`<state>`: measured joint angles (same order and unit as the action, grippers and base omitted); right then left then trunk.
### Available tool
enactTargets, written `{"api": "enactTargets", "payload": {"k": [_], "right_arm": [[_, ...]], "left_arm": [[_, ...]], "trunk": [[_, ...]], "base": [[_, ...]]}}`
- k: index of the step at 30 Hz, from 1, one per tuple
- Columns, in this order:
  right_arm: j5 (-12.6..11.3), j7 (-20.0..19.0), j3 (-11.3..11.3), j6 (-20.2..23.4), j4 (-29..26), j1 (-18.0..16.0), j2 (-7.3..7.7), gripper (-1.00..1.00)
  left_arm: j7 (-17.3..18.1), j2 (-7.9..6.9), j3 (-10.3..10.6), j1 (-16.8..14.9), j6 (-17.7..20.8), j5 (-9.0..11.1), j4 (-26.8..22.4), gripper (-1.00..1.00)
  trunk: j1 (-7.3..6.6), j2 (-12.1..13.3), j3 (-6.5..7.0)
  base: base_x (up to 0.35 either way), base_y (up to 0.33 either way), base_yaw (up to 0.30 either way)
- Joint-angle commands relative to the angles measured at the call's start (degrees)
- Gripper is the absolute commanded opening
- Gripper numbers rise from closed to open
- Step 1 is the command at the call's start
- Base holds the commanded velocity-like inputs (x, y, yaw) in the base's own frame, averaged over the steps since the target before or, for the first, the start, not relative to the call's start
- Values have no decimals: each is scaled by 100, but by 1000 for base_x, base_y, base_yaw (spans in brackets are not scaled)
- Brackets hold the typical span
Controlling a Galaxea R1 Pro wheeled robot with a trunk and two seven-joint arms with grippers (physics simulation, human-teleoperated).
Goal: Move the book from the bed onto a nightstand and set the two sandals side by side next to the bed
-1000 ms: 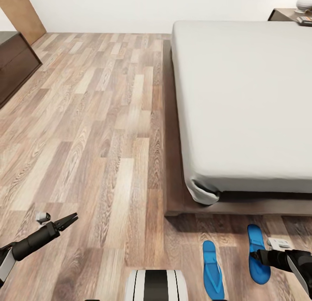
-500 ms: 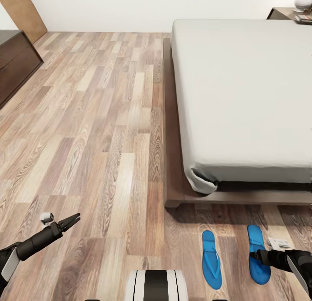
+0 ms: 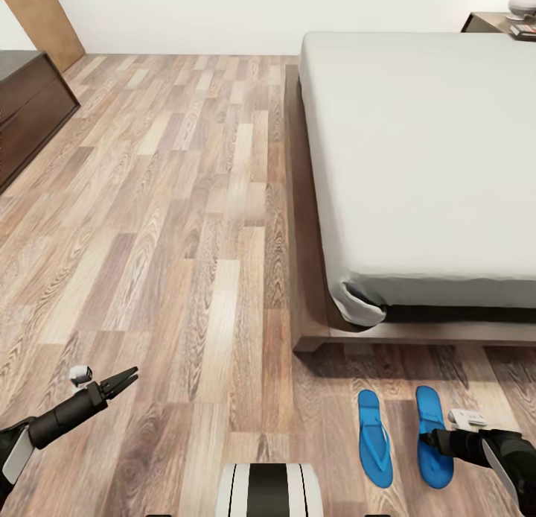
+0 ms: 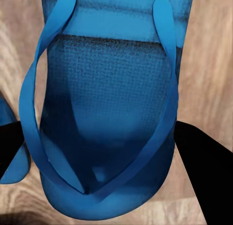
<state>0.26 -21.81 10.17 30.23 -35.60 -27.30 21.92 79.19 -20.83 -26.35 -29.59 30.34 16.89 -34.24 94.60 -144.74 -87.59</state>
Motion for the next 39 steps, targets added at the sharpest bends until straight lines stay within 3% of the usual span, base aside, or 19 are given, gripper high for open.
{"api": "enactTargets", "payload": {"k": [1, 13, 34, 39], "right_arm": [[8, -25, 22, 36, -8, -2, -9, -100], [9, -25, 24, 36, -8, 2, -15, -100], [9, -25, 21, 31, -13, 1, -19, -100], [9, -25, 20, -10, -62, 1, -12, -100]], "left_arm": [[18, 0, -3, -2, 60, 7, 22, 100], [17, 79, -12, -2, 60, 7, 57, 100], [15, 79, -1, -2, 60, 7, 57, 100], [17, 81, -2, -2, 60, 7, 57, 100]], "trunk": [[-1, -1, -3], [-1, -1, -3], [53, -29, -469], [53, -29, -469]], "base": [[0, 47, 0], [0, 5, 0], [0, 0, 0], [0, 0, 0]]}}
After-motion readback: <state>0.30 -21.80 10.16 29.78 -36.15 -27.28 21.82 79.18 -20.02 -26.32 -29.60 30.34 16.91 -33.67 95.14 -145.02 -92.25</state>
